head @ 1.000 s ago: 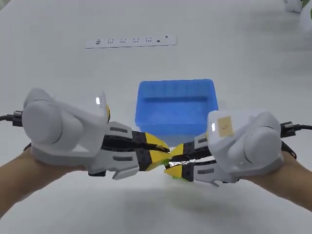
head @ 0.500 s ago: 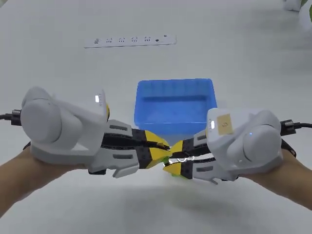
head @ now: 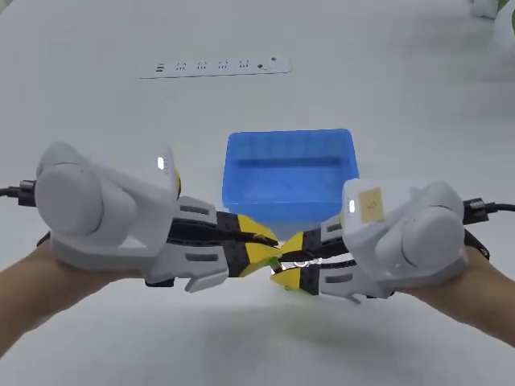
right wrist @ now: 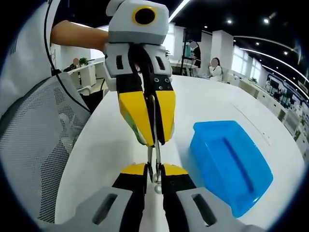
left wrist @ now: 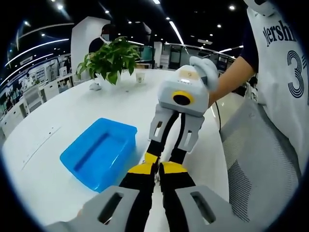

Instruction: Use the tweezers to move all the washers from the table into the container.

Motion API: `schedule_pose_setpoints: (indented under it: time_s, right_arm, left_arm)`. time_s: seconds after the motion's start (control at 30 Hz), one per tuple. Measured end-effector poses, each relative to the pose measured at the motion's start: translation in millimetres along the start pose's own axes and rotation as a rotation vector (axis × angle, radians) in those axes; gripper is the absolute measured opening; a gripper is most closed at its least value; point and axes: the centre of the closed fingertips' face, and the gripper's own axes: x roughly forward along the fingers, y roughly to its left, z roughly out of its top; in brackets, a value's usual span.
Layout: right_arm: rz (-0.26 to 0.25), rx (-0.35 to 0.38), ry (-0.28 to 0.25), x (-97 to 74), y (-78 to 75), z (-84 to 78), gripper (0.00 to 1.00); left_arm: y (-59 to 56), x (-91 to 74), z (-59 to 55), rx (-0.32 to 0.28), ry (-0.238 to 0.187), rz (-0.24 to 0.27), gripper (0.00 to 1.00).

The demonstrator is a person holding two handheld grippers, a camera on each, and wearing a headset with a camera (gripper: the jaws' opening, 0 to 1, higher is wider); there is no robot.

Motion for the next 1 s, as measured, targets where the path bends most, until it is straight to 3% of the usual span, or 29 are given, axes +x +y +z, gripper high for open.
schedule_pose_setpoints:
  time_s: [0.53, 0.9, 0.97, 1.0]
  right_arm:
    - [0.003, 0.001, 0.002, 2.0, 0.2, -0.2, 0.12]
    - [0.025, -0.021, 0.02, 2.0, 2.0, -0.9, 0.09]
    - [0.027, -0.021, 0.023, 2.7, 3.2, -0.5, 0.09]
    - [0.035, -0.022, 0.023, 3.0, 5.6, 0.3, 0.09]
  left_arm:
    - [1.5, 0.5, -4.9, 0.007, 0.035, 0.01, 0.08]
    - [-2.0, 3.1, -7.5, -0.015, 0.053, -0.007, 0.08]
    - [-4.0, 1.5, -8.2, 0.012, 0.059, -0.013, 0.08]
    - [-4.8, 0.8, -8.2, -0.01, 0.059, -0.021, 0.08]
